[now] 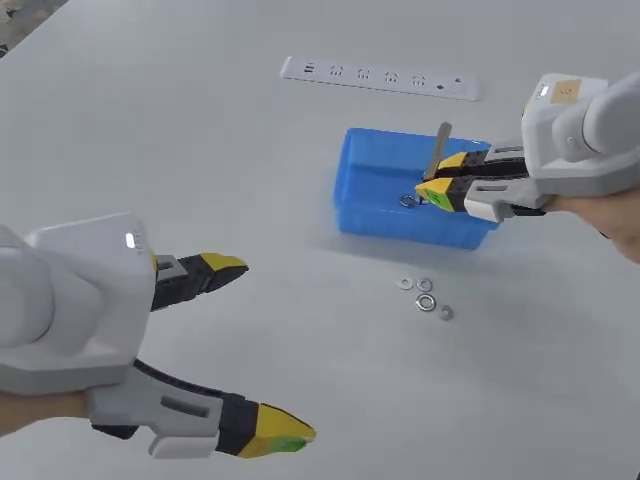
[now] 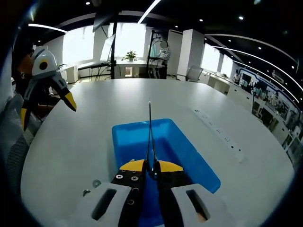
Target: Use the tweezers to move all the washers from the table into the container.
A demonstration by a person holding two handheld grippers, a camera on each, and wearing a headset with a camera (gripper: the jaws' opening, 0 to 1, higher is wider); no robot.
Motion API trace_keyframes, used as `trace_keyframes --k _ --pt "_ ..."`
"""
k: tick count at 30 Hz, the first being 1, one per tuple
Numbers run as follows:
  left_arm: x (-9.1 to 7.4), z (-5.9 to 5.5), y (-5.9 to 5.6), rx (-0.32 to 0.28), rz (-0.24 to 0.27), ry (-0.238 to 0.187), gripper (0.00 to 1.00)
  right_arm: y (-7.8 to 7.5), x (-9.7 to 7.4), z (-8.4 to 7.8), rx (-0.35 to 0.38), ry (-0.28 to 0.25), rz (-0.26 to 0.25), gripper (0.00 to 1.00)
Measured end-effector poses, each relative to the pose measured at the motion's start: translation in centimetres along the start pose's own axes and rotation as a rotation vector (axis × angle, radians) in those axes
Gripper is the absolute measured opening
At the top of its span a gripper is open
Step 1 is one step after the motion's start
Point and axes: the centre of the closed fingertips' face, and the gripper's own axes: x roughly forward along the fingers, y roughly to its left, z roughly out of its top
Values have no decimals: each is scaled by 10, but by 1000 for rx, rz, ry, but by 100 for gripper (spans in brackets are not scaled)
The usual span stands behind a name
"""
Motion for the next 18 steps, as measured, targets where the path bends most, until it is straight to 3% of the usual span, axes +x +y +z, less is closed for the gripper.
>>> trace_keyframes --k 18 --pt "1 6 -5 1 -9 -4 99 1 -1 -1 20 -3 -3 10"
